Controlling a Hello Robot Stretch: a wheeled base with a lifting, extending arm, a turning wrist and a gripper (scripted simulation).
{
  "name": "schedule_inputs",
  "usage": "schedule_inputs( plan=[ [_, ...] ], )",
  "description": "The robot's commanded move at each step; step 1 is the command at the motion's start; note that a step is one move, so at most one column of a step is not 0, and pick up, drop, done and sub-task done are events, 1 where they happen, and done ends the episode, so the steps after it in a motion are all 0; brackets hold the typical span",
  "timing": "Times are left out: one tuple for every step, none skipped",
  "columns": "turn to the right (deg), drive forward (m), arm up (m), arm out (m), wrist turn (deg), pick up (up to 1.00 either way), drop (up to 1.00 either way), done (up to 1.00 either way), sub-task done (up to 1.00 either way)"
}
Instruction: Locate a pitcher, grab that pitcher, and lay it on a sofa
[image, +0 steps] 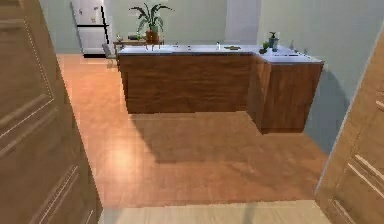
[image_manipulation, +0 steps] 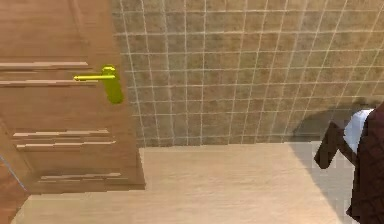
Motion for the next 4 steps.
schedule_inputs(
  plan=[
    [0.0, 1.00, 0.00, 0.00, 0.0, 0.00, 0.00, 0.00, 0.00],
    [-9.0, 0.00, 0.00, 0.00, 0.0, 0.00, 0.00, 0.00, 0.00],
    [0.0, 0.35, 0.00, 0.00, 0.0, 0.00, 0.00, 0.00, 0.00],
    [-39.0, 0.00, 0.00, 0.00, 0.0, 0.00, 0.00, 0.00, 0.00]
  ],
)
